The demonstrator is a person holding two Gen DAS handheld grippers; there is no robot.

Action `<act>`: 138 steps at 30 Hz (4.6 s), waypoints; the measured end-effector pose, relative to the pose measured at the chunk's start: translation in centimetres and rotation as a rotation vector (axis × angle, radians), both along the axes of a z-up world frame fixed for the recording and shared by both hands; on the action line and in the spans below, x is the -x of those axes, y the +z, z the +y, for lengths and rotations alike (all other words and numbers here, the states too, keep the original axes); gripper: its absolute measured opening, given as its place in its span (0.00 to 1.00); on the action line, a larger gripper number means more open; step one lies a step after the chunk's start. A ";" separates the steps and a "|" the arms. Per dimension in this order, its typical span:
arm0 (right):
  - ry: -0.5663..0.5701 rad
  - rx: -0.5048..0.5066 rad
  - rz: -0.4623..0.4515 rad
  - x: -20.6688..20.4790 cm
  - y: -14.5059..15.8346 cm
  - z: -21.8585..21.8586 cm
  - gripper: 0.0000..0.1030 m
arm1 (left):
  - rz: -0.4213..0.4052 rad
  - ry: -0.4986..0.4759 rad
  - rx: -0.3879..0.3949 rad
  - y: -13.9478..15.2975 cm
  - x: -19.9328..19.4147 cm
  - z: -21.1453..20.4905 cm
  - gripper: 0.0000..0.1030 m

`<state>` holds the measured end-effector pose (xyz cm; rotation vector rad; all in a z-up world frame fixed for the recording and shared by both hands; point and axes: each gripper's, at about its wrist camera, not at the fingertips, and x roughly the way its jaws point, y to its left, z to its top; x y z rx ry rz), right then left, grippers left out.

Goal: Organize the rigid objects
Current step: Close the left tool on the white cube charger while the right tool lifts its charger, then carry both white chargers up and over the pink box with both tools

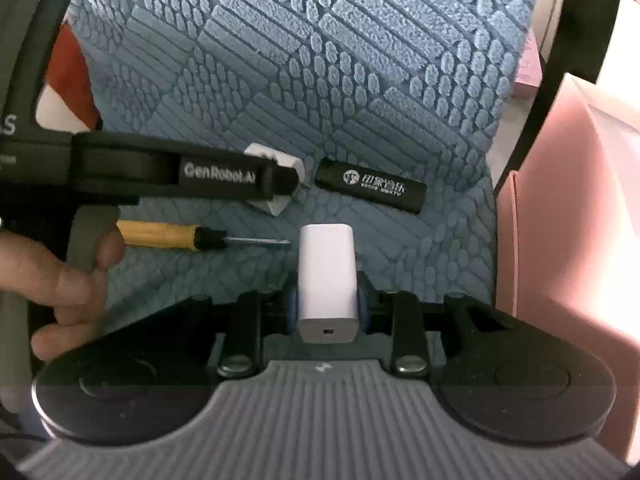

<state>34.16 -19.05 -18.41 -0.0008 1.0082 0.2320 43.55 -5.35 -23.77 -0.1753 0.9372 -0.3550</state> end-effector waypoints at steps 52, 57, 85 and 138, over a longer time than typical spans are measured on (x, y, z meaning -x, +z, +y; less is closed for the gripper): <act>-0.055 -0.037 0.007 19.7 0.0 -0.4 0.30 | 0.080 0.200 0.110 2.2 27.1 7.0 0.49; -0.101 -0.060 0.014 19.0 -0.7 -0.6 0.30 | 0.106 0.209 0.116 1.1 26.5 6.9 0.49; -0.136 -0.044 -0.270 17.2 1.1 0.0 0.30 | 0.094 0.219 0.128 1.1 25.8 6.7 0.49; -0.146 -0.071 -0.212 20.2 11.5 -4.4 0.30 | -0.026 0.218 0.194 15.4 26.5 5.1 0.49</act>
